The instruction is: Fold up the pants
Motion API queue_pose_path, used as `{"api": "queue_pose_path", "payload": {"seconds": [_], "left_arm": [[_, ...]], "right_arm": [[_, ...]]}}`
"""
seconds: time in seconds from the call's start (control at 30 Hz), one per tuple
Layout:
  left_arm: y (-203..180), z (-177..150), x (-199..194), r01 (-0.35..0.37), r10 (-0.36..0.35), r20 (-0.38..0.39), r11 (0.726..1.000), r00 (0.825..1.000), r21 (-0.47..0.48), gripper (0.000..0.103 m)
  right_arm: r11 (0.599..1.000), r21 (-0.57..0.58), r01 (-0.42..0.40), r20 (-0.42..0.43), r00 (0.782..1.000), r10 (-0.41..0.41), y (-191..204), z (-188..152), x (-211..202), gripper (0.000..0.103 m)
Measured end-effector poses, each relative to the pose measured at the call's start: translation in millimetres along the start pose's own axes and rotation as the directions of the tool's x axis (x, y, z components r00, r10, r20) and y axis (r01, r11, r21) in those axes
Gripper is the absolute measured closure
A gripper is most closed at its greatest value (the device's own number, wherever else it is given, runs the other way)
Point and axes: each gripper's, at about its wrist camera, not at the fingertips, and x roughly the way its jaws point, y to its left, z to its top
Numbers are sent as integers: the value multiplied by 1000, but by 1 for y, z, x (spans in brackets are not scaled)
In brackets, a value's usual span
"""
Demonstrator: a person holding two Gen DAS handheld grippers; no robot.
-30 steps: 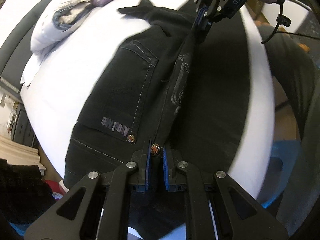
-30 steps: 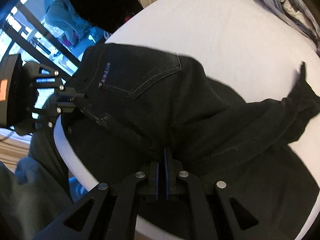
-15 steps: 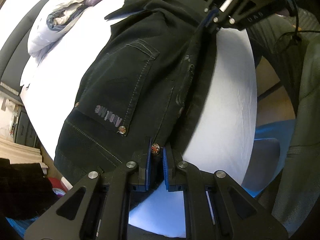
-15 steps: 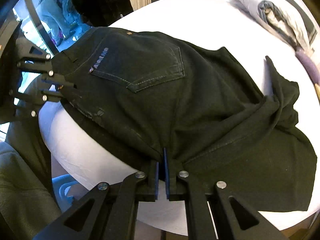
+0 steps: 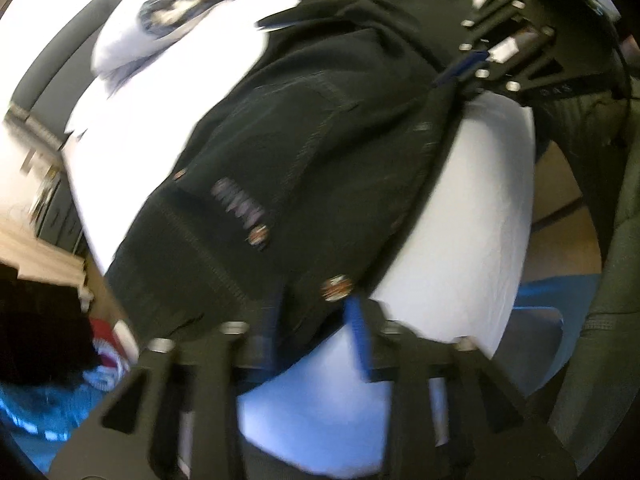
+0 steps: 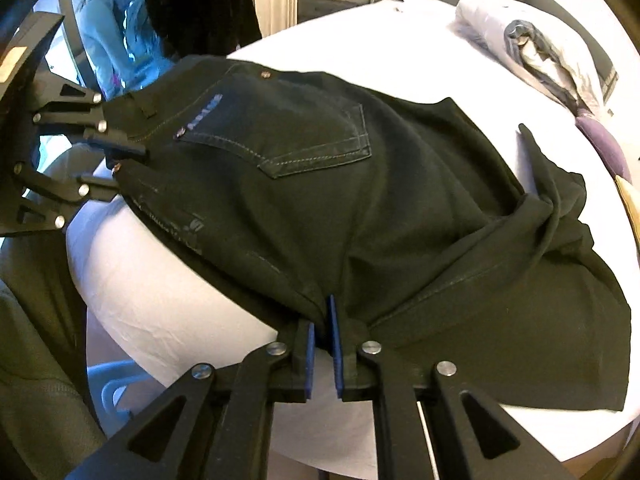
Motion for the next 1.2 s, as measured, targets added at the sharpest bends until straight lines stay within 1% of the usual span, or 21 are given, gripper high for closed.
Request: {"api": "queue_pose_path", "payload": {"seconds": [0.03,0.13,0.17,0.2,0.27,0.37,0.43,0.47,0.5,0.57,0.63,0.67,0.7,0.73,0.77,0.87,0.93,1.0,1.07,1.17,1.2], "left_arm": [[4,-3,-4,-4,4,-4,1000,1000,-18,15],[21,-14,-25,-2,4,22,995,1000,-97,14],[29,-15,-32,-9,13,27,990,1000,-140,14],[33,-16,-37,-21,28,36,986,999,-166,14],[48,-7,-49,-25,49,83,962,995,-271,14],[58,16,-54,42,23,165,924,986,-381,14],[55,35,-46,85,3,207,908,978,-411,15],[54,48,-39,95,1,220,900,976,-425,15],[51,59,-32,114,-9,237,894,972,-433,16],[48,79,-12,165,-52,253,876,966,-453,24],[47,94,17,186,-90,214,852,973,-489,43],[40,97,31,185,-106,183,850,977,-493,47],[34,99,46,169,-112,142,854,983,-492,55],[27,99,64,137,-111,82,860,990,-491,57],[24,96,77,124,-114,50,860,992,-495,57],[28,96,74,142,-120,76,839,990,-525,57],[32,100,64,145,-116,87,828,989,-541,57],[30,99,53,151,-102,122,833,987,-532,57],[27,105,55,147,-94,125,838,988,-526,57],[25,106,81,140,-125,65,818,990,-558,57],[25,105,84,144,-121,77,813,990,-564,56]], "right_arm": [[1000,8,1,6,1000,-1,-2,-1,-2,89],[998,62,-9,15,1000,8,-7,-2,-5,81],[996,87,-28,17,1000,26,-10,-3,-7,73],[992,112,-64,20,998,62,-12,-4,-10,54],[984,152,-96,46,995,90,-13,-4,-20,41],[976,180,-118,111,989,99,-15,-1,-35,41],[966,219,-140,168,980,104,-22,2,-42,41],[958,242,-153,182,977,110,-26,3,-42,44],[949,266,-169,196,973,118,-31,4,-42,49],[927,316,-201,213,968,137,-45,6,-35,51],[918,350,-189,154,978,143,-52,1,-16,52],[920,353,-173,109,984,144,-52,-2,-8,52],[922,355,-156,83,987,135,-53,-7,-2,59],[919,357,-165,111,985,134,-54,-13,-5,60],[915,364,-176,117,983,143,-57,-16,-9,60],[891,399,-215,139,975,173,-74,-19,-27,61],[874,445,-196,174,976,131,-98,-15,-46,59],[868,475,-147,191,980,61,-123,-4,-59,54],[864,496,-84,190,982,-14,-153,18,-65,50],[879,475,32,148,982,-115,-185,66,-55,44],[889,452,72,138,979,-150,-193,84,-48,42]]}}
